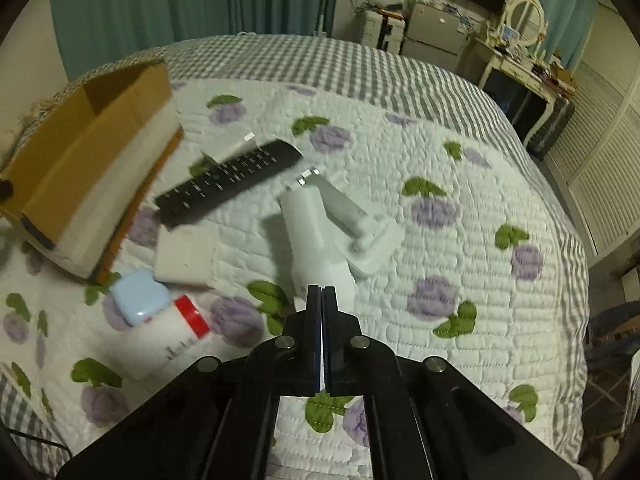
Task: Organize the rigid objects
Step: 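Return the right gripper to the white handheld device and grasp it, then carry the white device into the box and release it beside the card case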
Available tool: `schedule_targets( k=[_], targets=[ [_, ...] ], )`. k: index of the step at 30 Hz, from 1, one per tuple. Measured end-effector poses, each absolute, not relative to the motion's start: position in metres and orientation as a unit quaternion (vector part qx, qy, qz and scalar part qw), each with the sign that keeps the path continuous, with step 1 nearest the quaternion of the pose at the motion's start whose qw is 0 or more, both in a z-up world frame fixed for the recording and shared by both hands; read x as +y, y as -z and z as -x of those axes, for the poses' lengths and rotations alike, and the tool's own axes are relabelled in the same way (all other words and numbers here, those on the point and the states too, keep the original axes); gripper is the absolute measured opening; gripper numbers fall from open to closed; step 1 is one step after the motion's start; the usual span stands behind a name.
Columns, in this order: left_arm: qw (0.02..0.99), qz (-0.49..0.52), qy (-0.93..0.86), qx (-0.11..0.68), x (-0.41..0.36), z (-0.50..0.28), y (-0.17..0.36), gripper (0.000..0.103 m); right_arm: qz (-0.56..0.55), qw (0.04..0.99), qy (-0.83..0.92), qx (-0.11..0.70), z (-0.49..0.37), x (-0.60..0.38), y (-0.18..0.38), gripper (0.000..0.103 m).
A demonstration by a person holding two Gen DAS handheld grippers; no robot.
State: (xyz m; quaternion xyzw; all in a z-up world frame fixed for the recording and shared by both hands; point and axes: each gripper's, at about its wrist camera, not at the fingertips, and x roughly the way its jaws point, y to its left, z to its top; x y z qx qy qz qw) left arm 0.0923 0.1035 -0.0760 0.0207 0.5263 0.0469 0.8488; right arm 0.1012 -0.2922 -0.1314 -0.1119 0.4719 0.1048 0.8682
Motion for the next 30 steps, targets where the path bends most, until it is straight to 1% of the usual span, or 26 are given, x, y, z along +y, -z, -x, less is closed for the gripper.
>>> schedule_targets(
  k=[9, 11, 12, 13, 18, 20, 21, 30],
  targets=[
    [0.849, -0.022, -0.044, 0.526, 0.104, -0.092, 0.076, 0.008, 0.099, 0.867, -0.114, 0.475, -0.105, -0.288, 0.139, 0.001],
    [0.849, -0.022, -0.044, 0.526, 0.105, -0.092, 0.076, 0.008, 0.100, 0.866, -0.117, 0.476, -0.109, -0.286, 0.142, 0.011],
    [0.849, -0.021, -0.044, 0.526, 0.105, -0.092, 0.076, 0.008, 0.102, 0.865, -0.115, 0.478, -0.112, -0.286, 0.144, 0.025],
    [0.849, -0.021, -0.044, 0.526, 0.104, -0.092, 0.076, 0.008, 0.106, 0.864, -0.110, 0.479, -0.116, -0.286, 0.146, 0.034],
    [0.849, -0.022, -0.044, 0.526, 0.104, -0.092, 0.076, 0.008, 0.113, 0.858, -0.103, 0.491, -0.130, -0.285, 0.160, 0.034],
    [0.849, -0.022, -0.044, 0.526, 0.104, -0.092, 0.076, 0.008, 0.116, 0.854, -0.100, 0.498, -0.135, -0.284, 0.166, 0.038],
    [0.849, -0.022, -0.044, 0.526, 0.104, -0.092, 0.076, 0.008, 0.119, 0.853, -0.097, 0.499, -0.137, -0.283, 0.169, 0.042],
    [0.849, -0.021, -0.043, 0.527, 0.104, -0.092, 0.077, 0.008, 0.135, 0.841, -0.087, 0.516, -0.156, -0.283, 0.186, 0.047]
  ],
)
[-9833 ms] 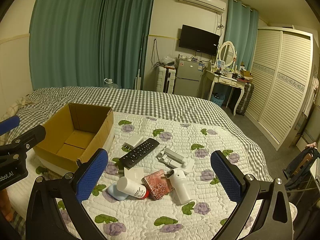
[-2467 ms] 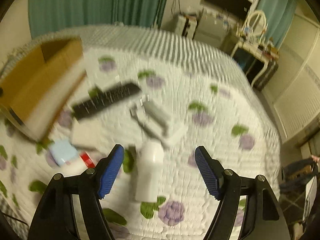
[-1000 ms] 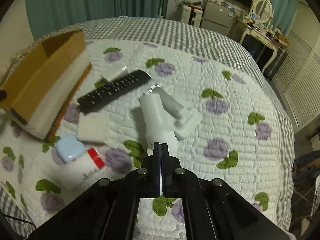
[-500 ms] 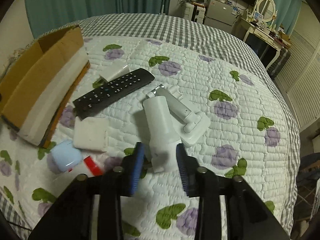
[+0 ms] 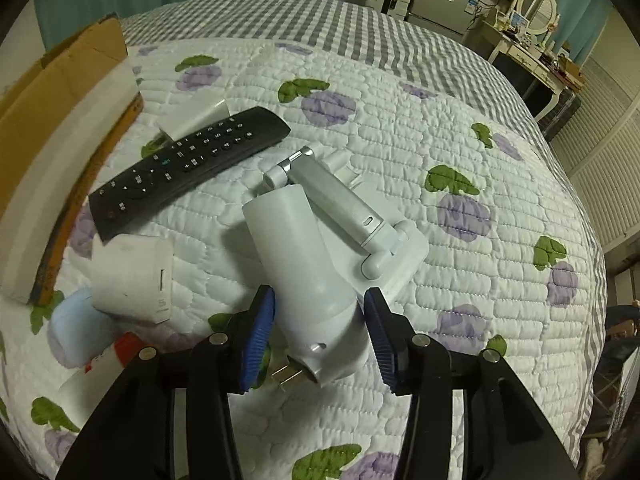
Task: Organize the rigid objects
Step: 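Carry the white device into the box and release it beside the card case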
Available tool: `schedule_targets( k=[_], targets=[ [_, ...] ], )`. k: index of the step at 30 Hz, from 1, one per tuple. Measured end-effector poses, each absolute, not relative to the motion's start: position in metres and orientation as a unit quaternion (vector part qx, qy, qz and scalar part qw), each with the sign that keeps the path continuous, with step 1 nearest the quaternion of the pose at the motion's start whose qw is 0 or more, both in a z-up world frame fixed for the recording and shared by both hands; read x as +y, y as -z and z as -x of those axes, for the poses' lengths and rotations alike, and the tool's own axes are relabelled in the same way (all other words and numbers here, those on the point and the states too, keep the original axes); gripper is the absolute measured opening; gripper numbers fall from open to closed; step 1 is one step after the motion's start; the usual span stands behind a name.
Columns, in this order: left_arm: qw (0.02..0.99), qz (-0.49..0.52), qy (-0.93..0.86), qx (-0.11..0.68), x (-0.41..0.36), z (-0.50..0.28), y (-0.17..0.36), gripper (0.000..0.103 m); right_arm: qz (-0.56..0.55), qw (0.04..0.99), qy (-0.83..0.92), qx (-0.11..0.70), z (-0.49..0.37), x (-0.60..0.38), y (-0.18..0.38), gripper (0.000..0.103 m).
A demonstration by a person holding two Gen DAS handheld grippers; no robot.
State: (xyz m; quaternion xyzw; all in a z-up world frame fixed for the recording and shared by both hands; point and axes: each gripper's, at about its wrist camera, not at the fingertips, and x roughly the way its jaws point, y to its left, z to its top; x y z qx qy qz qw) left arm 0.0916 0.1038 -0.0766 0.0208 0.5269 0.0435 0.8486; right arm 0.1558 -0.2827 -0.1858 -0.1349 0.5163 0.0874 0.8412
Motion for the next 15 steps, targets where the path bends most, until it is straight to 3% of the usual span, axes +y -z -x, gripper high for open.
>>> schedule_targets(
  k=[9, 15],
  targets=[
    [0.848, -0.019, -0.040, 0.528, 0.105, -0.092, 0.076, 0.008, 0.142, 0.847, -0.093, 0.503, -0.146, -0.276, 0.169, 0.046],
    [0.849, -0.019, -0.038, 0.527, 0.105, -0.092, 0.076, 0.008, 0.145, 0.881, -0.144, 0.428, -0.124, -0.238, 0.080, 0.046]
  ],
)
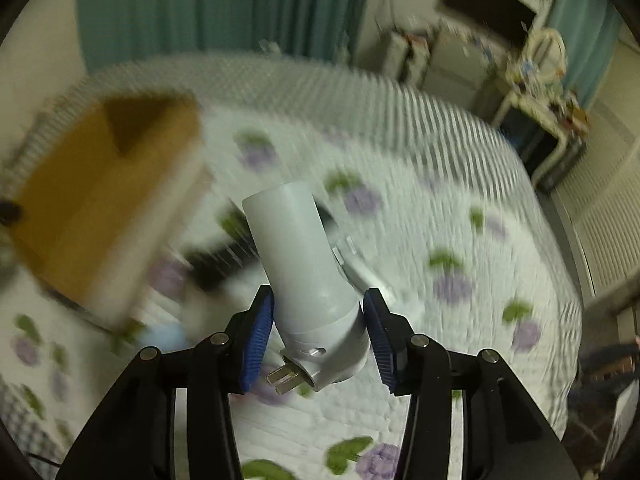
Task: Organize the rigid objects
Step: 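Carry the white device into the box and release it beside the card case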
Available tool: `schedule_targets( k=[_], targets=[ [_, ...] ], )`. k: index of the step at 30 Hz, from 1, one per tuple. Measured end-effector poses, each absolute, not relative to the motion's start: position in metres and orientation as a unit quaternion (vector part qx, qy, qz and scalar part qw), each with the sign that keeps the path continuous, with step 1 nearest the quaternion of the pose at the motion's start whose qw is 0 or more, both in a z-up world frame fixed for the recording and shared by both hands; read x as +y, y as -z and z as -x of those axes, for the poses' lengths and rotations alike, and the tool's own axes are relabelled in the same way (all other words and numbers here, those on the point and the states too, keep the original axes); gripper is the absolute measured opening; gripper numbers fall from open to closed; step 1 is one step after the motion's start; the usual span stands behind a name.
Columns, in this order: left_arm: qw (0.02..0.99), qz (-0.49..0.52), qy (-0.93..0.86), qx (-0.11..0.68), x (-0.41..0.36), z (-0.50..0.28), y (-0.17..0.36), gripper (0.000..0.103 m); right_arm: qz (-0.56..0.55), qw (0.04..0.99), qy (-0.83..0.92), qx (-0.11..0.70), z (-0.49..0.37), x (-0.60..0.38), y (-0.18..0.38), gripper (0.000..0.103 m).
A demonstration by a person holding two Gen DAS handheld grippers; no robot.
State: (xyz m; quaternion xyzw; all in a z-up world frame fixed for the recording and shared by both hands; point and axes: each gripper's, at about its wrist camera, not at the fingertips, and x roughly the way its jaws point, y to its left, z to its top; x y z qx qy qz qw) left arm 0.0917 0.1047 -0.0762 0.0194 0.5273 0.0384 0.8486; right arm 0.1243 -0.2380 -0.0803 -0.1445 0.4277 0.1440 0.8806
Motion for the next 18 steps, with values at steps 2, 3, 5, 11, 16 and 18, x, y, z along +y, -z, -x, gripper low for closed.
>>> schedule_targets(
  k=[2, 3, 5, 11, 16, 18],
  targets=[
    [0.849, -0.018, -0.038, 0.527, 0.105, -0.092, 0.076, 0.008, 0.153, 0.886, -0.171, 0.403, -0.118, -0.215, 0.050, 0.046],
    [0.849, -0.019, -0.038, 0.527, 0.105, -0.092, 0.076, 0.008, 0.160, 0.888, -0.189, 0.388, -0.113, -0.199, 0.034, 0.046],
    [0.849, -0.019, -0.038, 0.526, 0.105, -0.091, 0.076, 0.008, 0.170, 0.888, -0.214, 0.370, -0.106, -0.176, 0.015, 0.046],
    [0.849, -0.020, -0.037, 0.526, 0.105, -0.091, 0.076, 0.008, 0.201, 0.875, -0.270, 0.347, -0.093, -0.098, 0.002, 0.046],
    [0.851, -0.017, -0.033, 0.524, 0.106, -0.091, 0.076, 0.008, 0.221, 0.855, -0.295, 0.365, -0.090, -0.048, 0.027, 0.046],
    [0.851, -0.016, -0.032, 0.524, 0.106, -0.091, 0.076, 0.008, 0.228, 0.848, -0.294, 0.378, -0.093, -0.038, 0.041, 0.046]
  ],
)
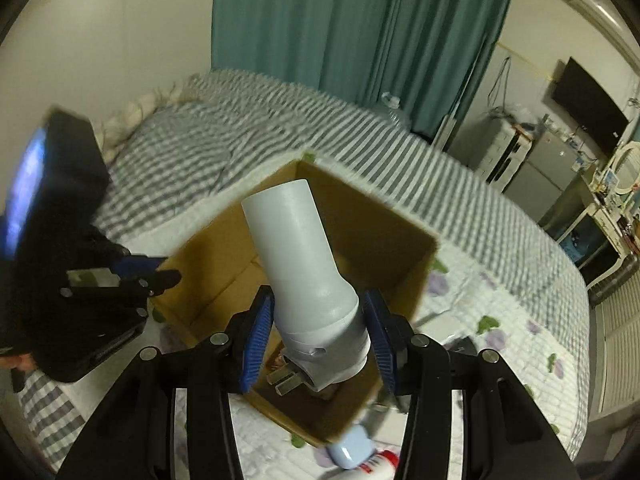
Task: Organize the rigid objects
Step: 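Carry the white device into the box and release it beside the card case, then grasp the white pill bottle with red cap using the right gripper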
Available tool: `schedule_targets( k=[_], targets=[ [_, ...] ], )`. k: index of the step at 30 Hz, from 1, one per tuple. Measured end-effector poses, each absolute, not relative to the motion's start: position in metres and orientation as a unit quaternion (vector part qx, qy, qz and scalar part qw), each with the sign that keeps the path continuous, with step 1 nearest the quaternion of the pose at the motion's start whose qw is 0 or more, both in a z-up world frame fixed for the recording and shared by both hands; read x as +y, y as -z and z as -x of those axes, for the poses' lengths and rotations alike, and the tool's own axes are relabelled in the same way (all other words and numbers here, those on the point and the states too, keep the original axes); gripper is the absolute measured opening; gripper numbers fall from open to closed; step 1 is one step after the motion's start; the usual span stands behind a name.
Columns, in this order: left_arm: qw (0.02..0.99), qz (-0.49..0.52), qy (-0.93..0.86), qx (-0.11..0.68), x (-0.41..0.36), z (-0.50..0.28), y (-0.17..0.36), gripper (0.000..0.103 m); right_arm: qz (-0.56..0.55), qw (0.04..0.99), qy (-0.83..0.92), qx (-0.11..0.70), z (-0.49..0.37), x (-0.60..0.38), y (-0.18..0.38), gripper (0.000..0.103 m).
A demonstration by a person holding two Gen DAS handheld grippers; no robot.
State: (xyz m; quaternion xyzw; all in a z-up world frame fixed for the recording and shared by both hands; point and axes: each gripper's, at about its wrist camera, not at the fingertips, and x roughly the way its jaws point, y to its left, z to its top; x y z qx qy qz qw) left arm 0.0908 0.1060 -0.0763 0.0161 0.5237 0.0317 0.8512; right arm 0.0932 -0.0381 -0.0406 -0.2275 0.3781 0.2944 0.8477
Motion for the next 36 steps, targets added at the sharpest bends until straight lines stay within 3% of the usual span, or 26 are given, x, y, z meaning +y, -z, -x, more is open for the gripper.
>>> schedule_targets(
  k=[8, 9, 10, 12, 23, 30, 36],
  targets=[
    [0.852, -0.014, -0.030, 0.523, 0.108, -0.091, 0.077, 0.008, 0.228, 0.836, -0.280, 0.412, -0.104, -0.033, 0.077, 0.047],
    [0.852, -0.014, -0.030, 0.523, 0.108, -0.091, 0.077, 0.008, 0.228, 0.837, -0.278, 0.414, -0.104, -0.035, 0.078, 0.054],
    [0.852, -0.014, -0.029, 0.523, 0.108, -0.091, 0.077, 0.008, 0.227, 0.839, -0.272, 0.412, -0.105, -0.037, 0.076, 0.067],
    [0.851, -0.015, -0.030, 0.524, 0.108, -0.091, 0.077, 0.008, 0.221, 0.847, -0.267, 0.402, -0.102, -0.044, 0.069, 0.074],
    [0.850, -0.020, -0.036, 0.525, 0.106, -0.091, 0.078, 0.008, 0.173, 0.891, -0.181, 0.378, -0.090, -0.141, 0.024, 0.078],
    [0.850, -0.023, -0.039, 0.524, 0.106, -0.091, 0.077, 0.008, 0.103, 0.876, -0.116, 0.457, -0.087, -0.217, 0.079, 0.078],
    [0.850, -0.023, -0.040, 0.525, 0.107, -0.092, 0.078, 0.008, 0.088, 0.844, -0.126, 0.515, -0.078, -0.219, 0.135, 0.078]
  ],
)
